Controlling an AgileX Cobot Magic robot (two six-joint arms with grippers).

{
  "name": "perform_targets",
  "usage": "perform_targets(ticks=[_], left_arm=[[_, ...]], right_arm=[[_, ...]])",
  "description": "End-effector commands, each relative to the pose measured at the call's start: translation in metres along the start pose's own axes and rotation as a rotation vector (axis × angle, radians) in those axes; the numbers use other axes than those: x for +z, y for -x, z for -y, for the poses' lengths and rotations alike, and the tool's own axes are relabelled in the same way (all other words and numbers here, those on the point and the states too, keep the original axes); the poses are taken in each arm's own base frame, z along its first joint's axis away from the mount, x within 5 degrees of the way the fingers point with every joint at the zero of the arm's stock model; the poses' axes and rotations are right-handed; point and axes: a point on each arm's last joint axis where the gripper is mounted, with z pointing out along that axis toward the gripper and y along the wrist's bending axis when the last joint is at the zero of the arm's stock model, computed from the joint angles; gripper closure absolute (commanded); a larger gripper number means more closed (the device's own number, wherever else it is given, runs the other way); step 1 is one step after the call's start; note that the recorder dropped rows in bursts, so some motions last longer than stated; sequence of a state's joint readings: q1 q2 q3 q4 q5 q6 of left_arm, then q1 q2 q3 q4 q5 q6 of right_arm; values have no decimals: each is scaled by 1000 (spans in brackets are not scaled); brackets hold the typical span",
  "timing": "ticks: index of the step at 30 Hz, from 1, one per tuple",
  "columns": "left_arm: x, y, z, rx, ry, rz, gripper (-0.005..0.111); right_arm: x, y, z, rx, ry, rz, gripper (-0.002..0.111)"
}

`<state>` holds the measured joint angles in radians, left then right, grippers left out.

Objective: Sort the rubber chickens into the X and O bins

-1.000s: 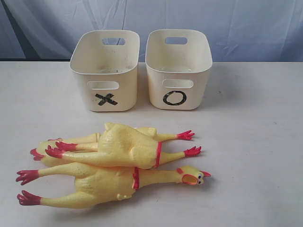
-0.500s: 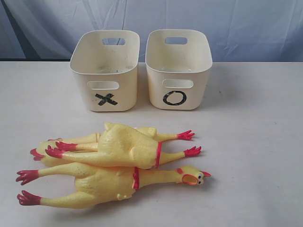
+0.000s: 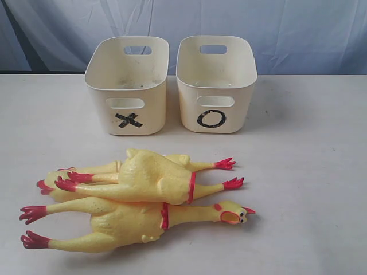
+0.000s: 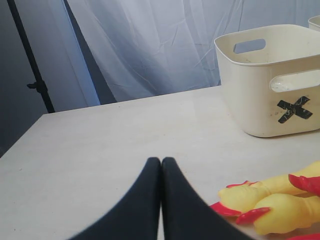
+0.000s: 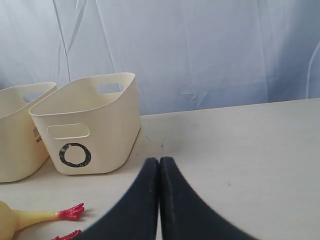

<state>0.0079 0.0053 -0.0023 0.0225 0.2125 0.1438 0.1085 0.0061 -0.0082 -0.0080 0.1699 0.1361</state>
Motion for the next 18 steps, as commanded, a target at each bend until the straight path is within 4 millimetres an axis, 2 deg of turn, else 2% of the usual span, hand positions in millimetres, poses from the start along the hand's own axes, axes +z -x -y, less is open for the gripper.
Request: perform_targets(ticks=[1, 18], left_arm=[[0, 0, 0, -8, 0, 12, 107], [0, 3, 0, -7, 4, 37, 107]], right_arm=[[0, -1, 0, -4, 6, 15, 108], [0, -1, 0, -3, 6, 15, 108]])
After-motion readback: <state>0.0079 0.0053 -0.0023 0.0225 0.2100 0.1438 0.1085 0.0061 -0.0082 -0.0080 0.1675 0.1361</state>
